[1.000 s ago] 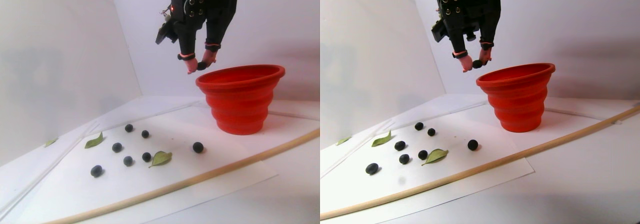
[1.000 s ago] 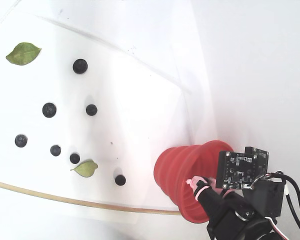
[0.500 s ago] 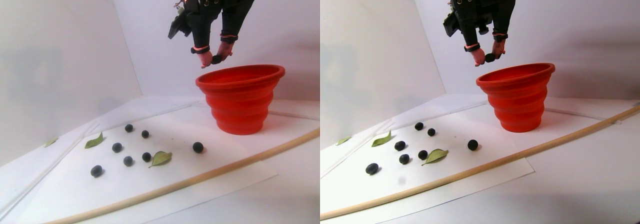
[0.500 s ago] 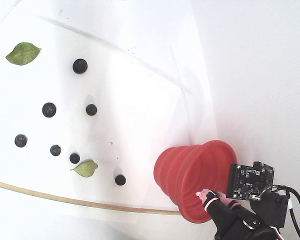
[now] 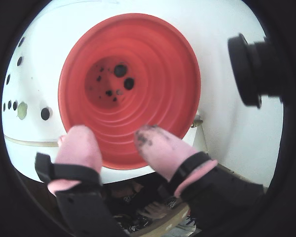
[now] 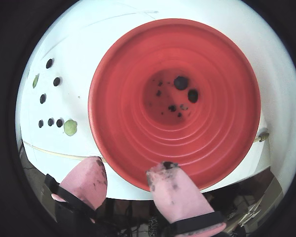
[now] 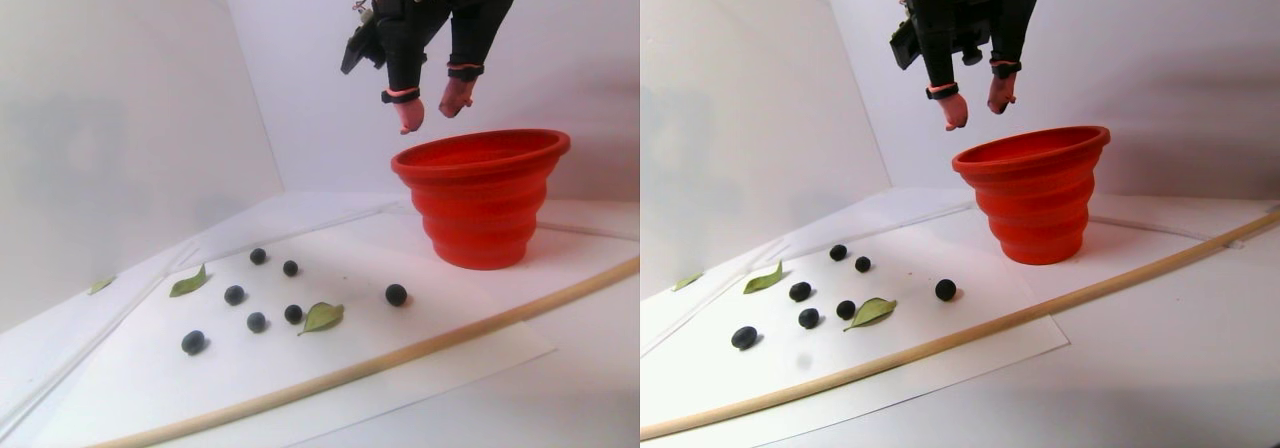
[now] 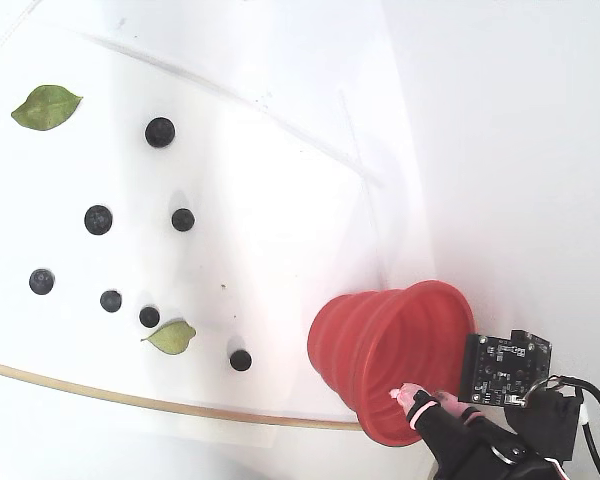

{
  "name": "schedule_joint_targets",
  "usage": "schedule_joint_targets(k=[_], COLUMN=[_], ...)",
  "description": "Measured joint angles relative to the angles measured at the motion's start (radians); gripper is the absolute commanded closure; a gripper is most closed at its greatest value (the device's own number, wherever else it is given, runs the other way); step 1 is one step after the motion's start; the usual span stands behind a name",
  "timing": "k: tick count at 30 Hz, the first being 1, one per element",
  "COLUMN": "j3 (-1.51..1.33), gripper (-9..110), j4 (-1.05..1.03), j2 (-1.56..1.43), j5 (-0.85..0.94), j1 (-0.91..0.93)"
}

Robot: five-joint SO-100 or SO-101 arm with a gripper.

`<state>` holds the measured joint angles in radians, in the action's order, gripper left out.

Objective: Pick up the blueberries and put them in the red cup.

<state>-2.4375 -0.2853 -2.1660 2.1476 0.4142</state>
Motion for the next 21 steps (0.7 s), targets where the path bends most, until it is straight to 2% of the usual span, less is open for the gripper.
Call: schedule_joint_targets(k=[11,21], j3=[-0.067,-0.153], gripper=[86,86], j4=[-0.124,-0.152], j2=[-0.170,-0.221], j5=[0.000,0.025], j1=[-0.069,-0.137])
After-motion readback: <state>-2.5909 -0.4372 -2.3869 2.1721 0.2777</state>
